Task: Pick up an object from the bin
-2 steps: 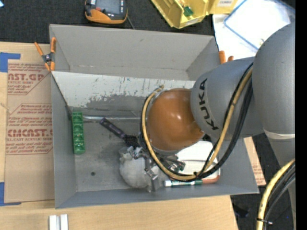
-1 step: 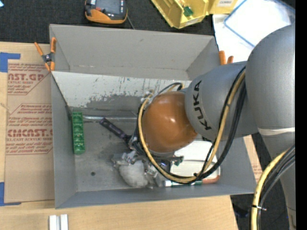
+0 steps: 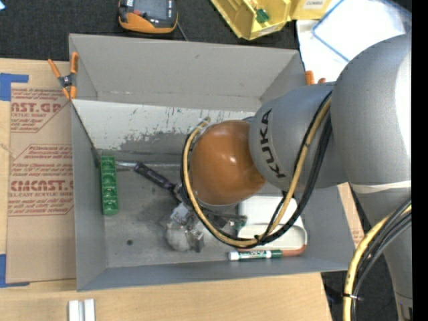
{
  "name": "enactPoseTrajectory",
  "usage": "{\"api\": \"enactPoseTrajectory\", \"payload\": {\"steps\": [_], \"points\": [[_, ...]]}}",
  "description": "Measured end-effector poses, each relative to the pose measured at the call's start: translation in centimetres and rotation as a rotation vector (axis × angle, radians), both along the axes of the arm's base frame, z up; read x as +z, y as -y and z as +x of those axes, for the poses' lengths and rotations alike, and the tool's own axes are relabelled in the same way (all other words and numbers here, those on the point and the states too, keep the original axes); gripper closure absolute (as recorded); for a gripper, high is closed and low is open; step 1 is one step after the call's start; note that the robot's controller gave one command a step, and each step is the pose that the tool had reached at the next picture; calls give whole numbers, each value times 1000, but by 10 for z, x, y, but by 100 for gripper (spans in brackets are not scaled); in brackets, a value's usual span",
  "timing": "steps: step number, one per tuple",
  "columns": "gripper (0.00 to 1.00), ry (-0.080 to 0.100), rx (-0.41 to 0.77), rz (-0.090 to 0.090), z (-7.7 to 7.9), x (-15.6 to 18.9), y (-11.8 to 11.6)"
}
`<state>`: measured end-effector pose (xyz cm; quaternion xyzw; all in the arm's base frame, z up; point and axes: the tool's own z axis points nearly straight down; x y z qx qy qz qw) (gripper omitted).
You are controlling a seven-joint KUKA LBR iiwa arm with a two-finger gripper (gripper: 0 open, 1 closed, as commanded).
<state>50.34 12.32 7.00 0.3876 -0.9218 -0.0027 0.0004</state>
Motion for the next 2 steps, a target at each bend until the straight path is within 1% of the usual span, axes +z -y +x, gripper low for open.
{"api": "enactPoseTrajectory", "payload": {"steps": [1, 2], "points": [[100, 0, 0, 0, 0, 0, 0], [100, -11, 0, -3, -3, 18, 0]]}}
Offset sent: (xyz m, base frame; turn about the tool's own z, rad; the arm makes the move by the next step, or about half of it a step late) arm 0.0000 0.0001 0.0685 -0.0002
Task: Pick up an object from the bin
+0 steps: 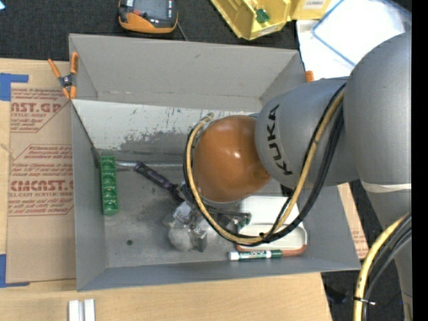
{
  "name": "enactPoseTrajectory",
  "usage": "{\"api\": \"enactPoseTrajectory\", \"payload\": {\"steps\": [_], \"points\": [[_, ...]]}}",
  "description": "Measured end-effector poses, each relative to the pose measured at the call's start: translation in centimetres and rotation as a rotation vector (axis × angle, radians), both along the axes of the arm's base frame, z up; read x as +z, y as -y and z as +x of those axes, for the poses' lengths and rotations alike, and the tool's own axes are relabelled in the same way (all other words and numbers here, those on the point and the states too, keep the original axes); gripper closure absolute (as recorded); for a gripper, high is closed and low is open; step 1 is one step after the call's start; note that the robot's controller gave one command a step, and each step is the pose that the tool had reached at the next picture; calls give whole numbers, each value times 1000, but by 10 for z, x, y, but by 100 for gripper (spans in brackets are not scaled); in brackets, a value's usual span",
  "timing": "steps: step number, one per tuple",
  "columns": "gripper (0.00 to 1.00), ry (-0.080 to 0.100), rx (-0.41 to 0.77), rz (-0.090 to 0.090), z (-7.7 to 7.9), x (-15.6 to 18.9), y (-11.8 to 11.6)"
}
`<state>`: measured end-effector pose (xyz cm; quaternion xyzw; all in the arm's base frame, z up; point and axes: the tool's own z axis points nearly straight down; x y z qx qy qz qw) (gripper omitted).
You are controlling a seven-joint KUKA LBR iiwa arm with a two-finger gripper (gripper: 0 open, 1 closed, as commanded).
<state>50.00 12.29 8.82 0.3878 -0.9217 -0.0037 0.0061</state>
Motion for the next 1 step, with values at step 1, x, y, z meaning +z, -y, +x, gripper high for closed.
{"api": "enactPoseTrajectory", "payload": {"steps": [1], "points": [[100, 12, -1, 2, 3, 35, -1]]}}
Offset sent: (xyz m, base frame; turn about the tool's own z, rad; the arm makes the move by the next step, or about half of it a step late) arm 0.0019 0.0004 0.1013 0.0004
